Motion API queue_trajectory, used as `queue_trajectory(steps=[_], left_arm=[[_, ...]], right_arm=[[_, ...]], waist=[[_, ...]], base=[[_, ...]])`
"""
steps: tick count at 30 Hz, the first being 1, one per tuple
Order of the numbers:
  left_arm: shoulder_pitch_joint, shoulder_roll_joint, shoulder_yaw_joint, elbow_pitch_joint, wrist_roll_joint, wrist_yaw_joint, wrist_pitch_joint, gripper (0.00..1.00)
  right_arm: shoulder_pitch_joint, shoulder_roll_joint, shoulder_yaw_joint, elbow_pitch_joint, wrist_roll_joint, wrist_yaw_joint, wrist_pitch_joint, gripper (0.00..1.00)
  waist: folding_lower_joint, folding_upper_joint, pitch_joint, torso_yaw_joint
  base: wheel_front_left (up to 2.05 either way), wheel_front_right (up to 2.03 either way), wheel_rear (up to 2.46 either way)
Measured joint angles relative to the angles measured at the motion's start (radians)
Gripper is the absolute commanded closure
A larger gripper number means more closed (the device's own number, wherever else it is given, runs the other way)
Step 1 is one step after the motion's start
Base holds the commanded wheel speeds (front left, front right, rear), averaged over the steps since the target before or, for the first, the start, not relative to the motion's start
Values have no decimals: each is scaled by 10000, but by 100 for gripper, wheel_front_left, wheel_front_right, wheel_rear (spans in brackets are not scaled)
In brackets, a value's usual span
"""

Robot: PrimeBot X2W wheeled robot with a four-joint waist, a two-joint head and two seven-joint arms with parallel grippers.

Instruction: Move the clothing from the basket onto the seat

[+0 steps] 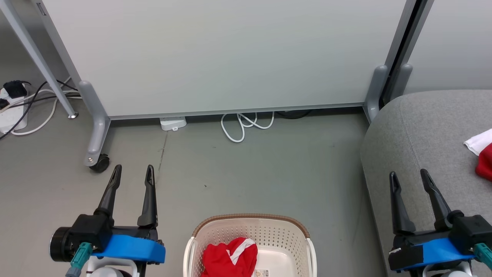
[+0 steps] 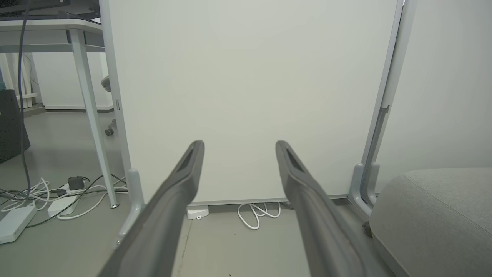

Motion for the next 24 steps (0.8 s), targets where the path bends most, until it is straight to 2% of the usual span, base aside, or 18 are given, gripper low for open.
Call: queue_trajectory(steps=[24], left_arm=[[195,-198,109,102,161,-33,0,0]], right_arm=[[122,12,48,399,236,0,0,0]], waist=[[0,0,-118,83]], base=[[0,0,0]])
